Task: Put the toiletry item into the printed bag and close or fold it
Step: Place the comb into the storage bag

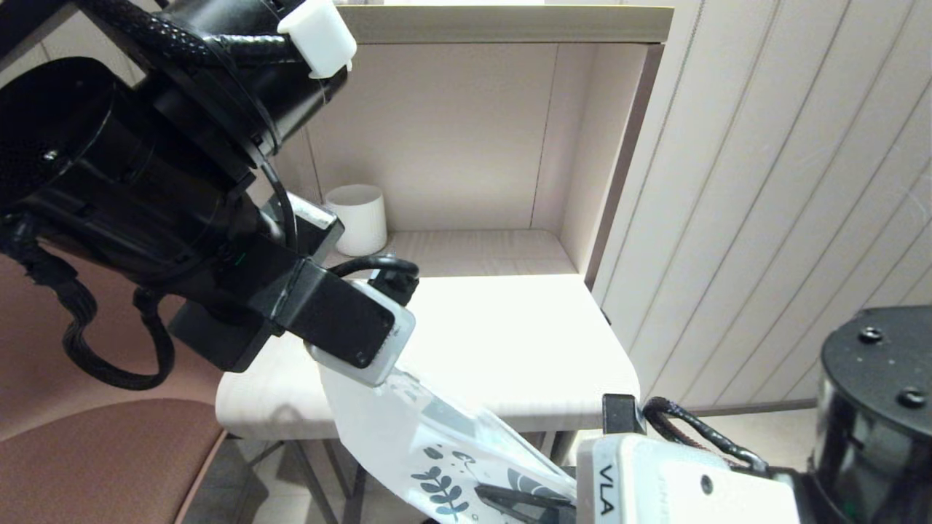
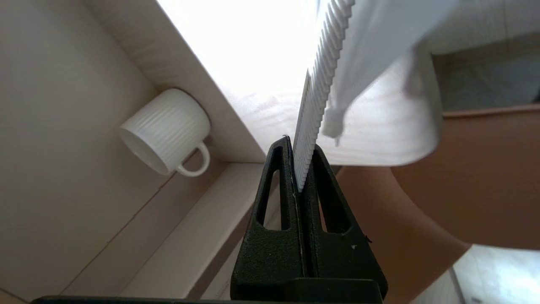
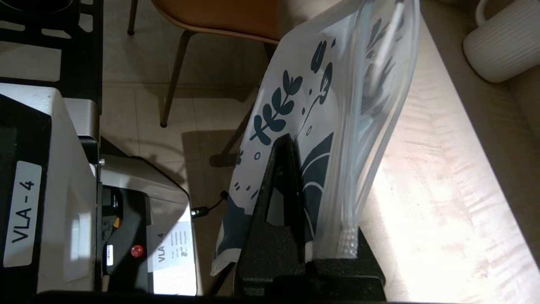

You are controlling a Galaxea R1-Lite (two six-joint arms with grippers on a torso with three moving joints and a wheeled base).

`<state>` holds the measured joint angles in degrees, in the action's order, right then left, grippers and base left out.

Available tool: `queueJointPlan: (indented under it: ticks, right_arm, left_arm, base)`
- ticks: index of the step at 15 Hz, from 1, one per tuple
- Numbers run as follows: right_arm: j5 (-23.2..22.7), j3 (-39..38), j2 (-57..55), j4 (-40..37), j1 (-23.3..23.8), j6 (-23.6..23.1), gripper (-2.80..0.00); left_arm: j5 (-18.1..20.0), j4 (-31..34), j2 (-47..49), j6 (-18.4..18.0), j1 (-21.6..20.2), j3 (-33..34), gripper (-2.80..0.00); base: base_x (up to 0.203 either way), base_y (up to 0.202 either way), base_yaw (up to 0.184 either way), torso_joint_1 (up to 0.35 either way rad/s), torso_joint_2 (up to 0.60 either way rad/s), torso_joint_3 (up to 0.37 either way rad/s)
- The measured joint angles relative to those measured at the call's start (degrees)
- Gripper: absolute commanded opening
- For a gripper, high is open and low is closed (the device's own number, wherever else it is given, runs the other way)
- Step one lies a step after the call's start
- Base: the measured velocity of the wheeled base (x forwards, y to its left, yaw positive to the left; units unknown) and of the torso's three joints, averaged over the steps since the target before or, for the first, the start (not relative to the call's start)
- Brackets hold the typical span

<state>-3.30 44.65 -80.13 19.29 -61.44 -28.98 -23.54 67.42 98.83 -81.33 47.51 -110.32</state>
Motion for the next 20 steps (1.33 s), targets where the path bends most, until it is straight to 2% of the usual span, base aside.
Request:
queueJointPlan:
  ticks: [6,16,20]
  right_arm:
    - [0.62,-0.3,0.32,-0.02,-0.4,-0.38,-2.8]
    - [0.88,-1.44,0.87,0.26,-0.4,-0.65,-2.8]
    - [0.88,0.06,0.38,0.35,0.47,-0.73,-2.8]
  left_arm:
    - [2.73,0.29,0.4,-0.33,-0.32,-0.03,-2.8]
    - [3.21,-2.3,3.22,-0.32,0.23,-0.17,-2.8]
    - [3.02,-6.36,3.76,-0.58,0.2,-0.17,-2.8]
  base:
    - [0.0,0.0,0.0,0.0,0.0,0.0]
    - [0.0,0.0,0.0,0.0,0.0,0.0]
    - [0.0,0.0,0.0,0.0,0.0,0.0]
